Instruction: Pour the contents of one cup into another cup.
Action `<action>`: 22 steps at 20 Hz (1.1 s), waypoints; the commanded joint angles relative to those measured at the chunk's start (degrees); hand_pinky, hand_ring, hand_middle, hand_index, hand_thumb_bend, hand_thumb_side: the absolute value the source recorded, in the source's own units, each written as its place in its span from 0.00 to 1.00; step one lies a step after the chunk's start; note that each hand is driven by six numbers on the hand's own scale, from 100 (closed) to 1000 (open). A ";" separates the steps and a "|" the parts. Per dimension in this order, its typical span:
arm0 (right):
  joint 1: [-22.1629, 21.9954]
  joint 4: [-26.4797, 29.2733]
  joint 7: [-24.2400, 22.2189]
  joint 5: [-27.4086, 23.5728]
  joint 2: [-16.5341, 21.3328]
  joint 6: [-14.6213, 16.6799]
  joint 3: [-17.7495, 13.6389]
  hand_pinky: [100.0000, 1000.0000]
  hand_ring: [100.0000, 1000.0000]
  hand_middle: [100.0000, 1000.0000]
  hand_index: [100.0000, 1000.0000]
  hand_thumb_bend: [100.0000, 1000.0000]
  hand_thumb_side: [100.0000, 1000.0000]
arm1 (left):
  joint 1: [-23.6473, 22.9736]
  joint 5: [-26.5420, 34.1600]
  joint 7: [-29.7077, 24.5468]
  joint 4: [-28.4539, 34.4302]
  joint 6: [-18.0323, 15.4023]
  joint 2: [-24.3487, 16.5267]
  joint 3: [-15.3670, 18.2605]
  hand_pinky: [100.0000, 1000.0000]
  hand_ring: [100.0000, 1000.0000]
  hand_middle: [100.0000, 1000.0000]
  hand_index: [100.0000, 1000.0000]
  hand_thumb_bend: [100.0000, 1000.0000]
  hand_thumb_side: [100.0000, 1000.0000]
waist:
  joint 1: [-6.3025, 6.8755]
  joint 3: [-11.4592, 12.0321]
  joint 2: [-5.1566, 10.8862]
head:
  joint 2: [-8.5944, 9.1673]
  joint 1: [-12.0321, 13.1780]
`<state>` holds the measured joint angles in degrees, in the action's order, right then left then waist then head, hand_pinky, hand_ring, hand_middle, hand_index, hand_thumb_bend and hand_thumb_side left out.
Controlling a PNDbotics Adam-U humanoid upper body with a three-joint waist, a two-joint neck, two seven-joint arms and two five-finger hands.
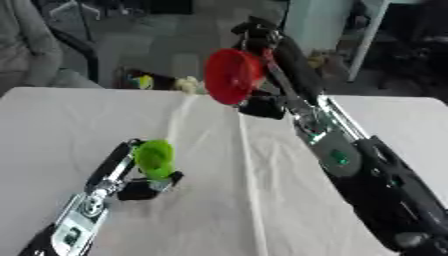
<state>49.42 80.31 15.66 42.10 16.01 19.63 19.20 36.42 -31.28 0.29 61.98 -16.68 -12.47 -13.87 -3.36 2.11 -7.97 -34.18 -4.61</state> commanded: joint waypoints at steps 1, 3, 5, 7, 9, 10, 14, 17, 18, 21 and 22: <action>0.90 2.43 -1.16 -2.25 1.61 -0.28 -0.14 0.93 0.76 0.37 0.50 0.00 0.10 | 1.26 -2.93 1.93 -1.86 -0.96 0.13 1.10 0.64 0.55 0.50 0.71 0.58 0.36 | 0.11 -0.19 0.76 | 0.58 0.05; 0.80 2.75 -1.59 -2.58 1.68 -0.42 -0.13 0.93 0.76 0.37 0.50 0.00 0.10 | 1.11 -4.79 2.52 -3.30 -1.75 0.31 1.26 0.67 0.62 0.59 0.77 0.71 0.39 | 0.00 -0.34 0.73 | 0.63 0.08; 0.70 2.83 -1.84 -2.73 1.69 -0.53 -0.15 0.93 0.76 0.37 0.50 0.00 0.10 | 1.02 -6.47 2.81 -4.33 -2.42 0.49 1.48 0.68 0.65 0.66 0.81 0.81 0.41 | -0.06 -0.44 0.72 | 0.68 0.11; 0.64 2.86 -1.97 -2.79 1.68 -0.57 -0.18 0.93 0.76 0.37 0.50 0.00 0.10 | 0.98 -7.53 3.13 -4.95 -2.97 0.64 1.76 0.68 0.65 0.66 0.81 0.81 0.41 | -0.08 -0.50 0.71 | 0.69 0.14; 0.35 2.67 -2.03 -2.96 1.64 -0.73 -0.27 0.93 0.76 0.36 0.51 0.00 0.11 | 0.75 -7.71 3.53 -4.96 -3.15 0.66 2.28 0.70 0.67 0.71 0.84 0.95 0.45 | -0.03 -0.49 0.71 | 0.70 0.15; 0.03 2.42 -2.03 -3.22 1.62 -0.89 -0.35 0.92 0.76 0.36 0.51 0.00 0.11 | 0.45 -7.30 3.65 -4.49 -3.01 0.54 2.74 0.70 0.68 0.71 0.84 0.96 0.46 | 0.04 -0.44 0.72 | 0.68 0.14; -1.50 1.48 -1.73 -4.94 1.82 -1.72 -1.02 0.92 0.77 0.36 0.52 0.00 0.12 | -1.25 -4.58 4.09 -2.45 -1.19 -0.03 4.94 0.70 0.68 0.72 0.85 0.96 0.51 | 0.43 -0.11 0.66 | 0.61 -0.05; -3.01 0.86 -0.97 -6.99 2.26 -2.86 -2.05 0.92 0.77 0.36 0.52 0.00 0.12 | -2.97 -1.91 4.88 0.32 0.36 -0.91 7.02 0.70 0.68 0.72 0.85 0.96 0.51 | 0.79 0.23 0.57 | 0.56 -0.29; -3.52 0.69 -0.60 -7.81 2.46 -3.36 -2.49 0.92 0.77 0.36 0.52 0.00 0.13 | -3.59 -1.03 5.24 1.60 0.87 -1.26 7.75 0.70 0.68 0.72 0.85 0.94 0.52 | 0.90 0.38 0.54 | 0.53 -0.36; -4.83 0.02 0.39 -10.23 3.12 -4.82 -3.67 0.91 0.78 0.36 0.53 0.00 0.13 | -5.21 1.61 6.24 5.34 2.70 -2.26 9.62 0.70 0.68 0.72 0.84 0.89 0.60 | 1.18 0.66 0.50 | 0.46 -0.53; -5.32 -0.65 0.65 -10.98 3.26 -5.36 -4.05 0.91 0.78 0.35 0.53 0.00 0.13 | -5.67 2.56 6.70 6.76 3.29 -2.45 10.29 0.70 0.68 0.72 0.84 0.88 0.61 | 1.28 0.74 0.49 | 0.43 -0.61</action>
<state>43.33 79.62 15.87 32.37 17.70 14.93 16.22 30.11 -29.97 6.50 66.20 -14.17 -13.44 -4.82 -2.30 2.83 -8.17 -34.09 -5.02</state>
